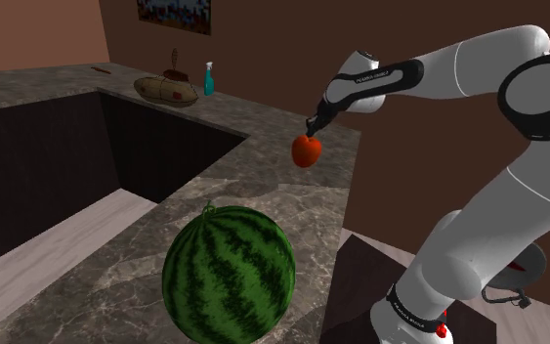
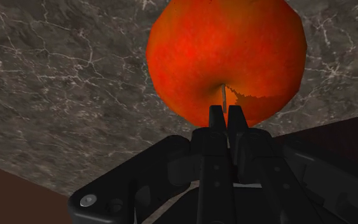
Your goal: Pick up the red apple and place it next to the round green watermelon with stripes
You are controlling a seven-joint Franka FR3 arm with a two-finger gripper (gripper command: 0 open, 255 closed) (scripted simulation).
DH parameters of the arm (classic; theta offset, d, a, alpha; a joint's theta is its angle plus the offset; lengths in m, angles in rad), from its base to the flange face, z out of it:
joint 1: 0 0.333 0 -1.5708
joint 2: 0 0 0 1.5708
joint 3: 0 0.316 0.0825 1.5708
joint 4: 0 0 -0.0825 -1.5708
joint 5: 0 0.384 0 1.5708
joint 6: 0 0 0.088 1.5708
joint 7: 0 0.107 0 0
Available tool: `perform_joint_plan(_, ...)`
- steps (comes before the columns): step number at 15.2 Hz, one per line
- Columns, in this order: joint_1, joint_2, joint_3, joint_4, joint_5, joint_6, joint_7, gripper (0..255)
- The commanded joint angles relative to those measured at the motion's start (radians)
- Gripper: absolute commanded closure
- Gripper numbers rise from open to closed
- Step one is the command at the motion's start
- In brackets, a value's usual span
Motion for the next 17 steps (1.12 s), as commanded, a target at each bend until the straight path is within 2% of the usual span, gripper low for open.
perform_joint_plan(1,-0.001,-0.01,0.002,0.017,-0.006,-0.027,0.005,255)
perform_joint_plan(17,-0.004,-0.054,0.018,0.191,-0.03,-0.242,0.031,255)
